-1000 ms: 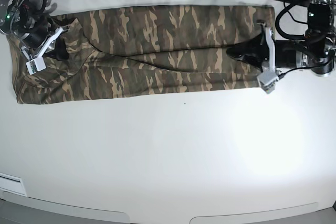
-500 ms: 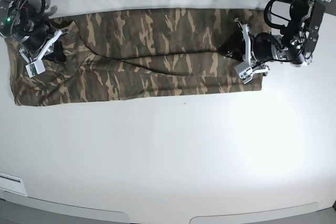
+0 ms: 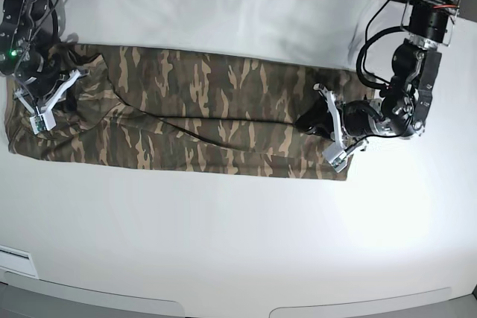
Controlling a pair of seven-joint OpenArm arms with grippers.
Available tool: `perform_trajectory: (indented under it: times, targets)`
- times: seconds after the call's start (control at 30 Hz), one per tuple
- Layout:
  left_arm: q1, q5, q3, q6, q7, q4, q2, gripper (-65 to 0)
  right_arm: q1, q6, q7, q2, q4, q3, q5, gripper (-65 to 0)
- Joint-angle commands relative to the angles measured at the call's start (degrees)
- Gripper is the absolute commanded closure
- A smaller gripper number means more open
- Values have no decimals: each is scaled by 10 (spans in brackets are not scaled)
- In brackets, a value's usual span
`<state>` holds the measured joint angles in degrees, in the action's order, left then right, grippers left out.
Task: Fold the T-shirt properly
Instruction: 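Move the left gripper down and grasp the strip's other end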
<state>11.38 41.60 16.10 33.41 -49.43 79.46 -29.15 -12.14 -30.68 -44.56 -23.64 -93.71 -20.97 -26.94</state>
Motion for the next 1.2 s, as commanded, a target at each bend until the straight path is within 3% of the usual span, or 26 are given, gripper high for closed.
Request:
perform_trajectory:
  times: [0.0, 0.2, 0.4, 0.57, 0.63, 0.8, 0.9, 1.0, 1.17]
  targets:
    - [-4, -56, 4, -28, -91, -8, -9, 0, 9, 2, 8, -12, -6, -4, 1, 0]
    - [-2, 54, -4, -29, -209, 34, -16, 0, 23, 2, -6, -11, -6, -4, -1, 0]
    - [-2, 158, -68, -49, -235, 101, -52, -6, 22, 2, -17, -11, -6, -4, 0, 0]
    - [-7, 160, -181, -50, -235, 105, -55, -243, 22, 2, -17, -11, -6, -4, 0, 0]
    - [-18, 161, -239, -64, -235, 105, -54, -300, 22, 2, -17, -11, -6, -4, -1, 0]
    - [-86, 151, -378, -84, -235, 104, -38, -314, 22, 3, -24, -11, -6, -4, 0, 0]
    - [-131, 79, -437, -125, -217, 104, -14, -314, 22, 2, -26, -11, -6, -4, -2, 0]
    - [-165, 38, -470, -160, -196, 104, 10, -314, 22, 2, -26, -11, -6, -4, -2, 0]
    - [-180, 38, -467, -157, -196, 104, 41, -314, 22, 1, -26, -11, -6, -4, -26, 0]
